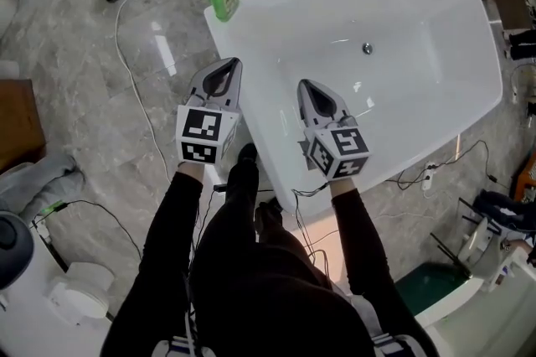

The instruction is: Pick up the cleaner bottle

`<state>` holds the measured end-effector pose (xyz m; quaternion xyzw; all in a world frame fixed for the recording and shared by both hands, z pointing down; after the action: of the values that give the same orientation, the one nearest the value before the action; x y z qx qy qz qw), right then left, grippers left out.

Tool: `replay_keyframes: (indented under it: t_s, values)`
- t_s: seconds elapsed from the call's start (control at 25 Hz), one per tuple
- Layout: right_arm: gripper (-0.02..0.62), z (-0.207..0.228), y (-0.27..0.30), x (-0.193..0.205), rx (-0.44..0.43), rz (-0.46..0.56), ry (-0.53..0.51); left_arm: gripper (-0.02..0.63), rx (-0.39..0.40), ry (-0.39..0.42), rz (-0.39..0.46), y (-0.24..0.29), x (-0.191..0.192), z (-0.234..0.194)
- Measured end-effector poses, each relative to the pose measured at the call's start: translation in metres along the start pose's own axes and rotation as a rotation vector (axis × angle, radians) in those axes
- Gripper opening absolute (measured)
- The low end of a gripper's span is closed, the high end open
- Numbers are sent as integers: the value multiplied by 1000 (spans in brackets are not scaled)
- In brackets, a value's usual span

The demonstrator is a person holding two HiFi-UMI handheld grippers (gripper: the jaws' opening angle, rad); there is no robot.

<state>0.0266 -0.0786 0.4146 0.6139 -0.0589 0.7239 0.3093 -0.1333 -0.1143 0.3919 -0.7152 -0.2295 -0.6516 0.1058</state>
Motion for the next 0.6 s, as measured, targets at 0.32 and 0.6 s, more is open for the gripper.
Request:
replay_keyframes:
  t_s: [0.32, 0.6]
  values:
    - [2, -1, 38, 5, -25, -26, -10, 8, -53, -5, 0, 18, 8, -38]
    - [2, -3, 68, 8, -47, -43, -36, 8, -81, -22, -8, 35, 17, -65]
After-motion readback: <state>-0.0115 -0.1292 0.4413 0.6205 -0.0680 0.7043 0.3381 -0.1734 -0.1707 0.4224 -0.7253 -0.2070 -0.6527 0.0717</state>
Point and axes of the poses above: the fingertips, and each gripper's own axes: y forward along the fingers, z to its right, x out of its underside, the point moved 3 cm from there along -y, backward along the fingers, and after that the axes turned 13 degrees about z, right-handed, at the moved point
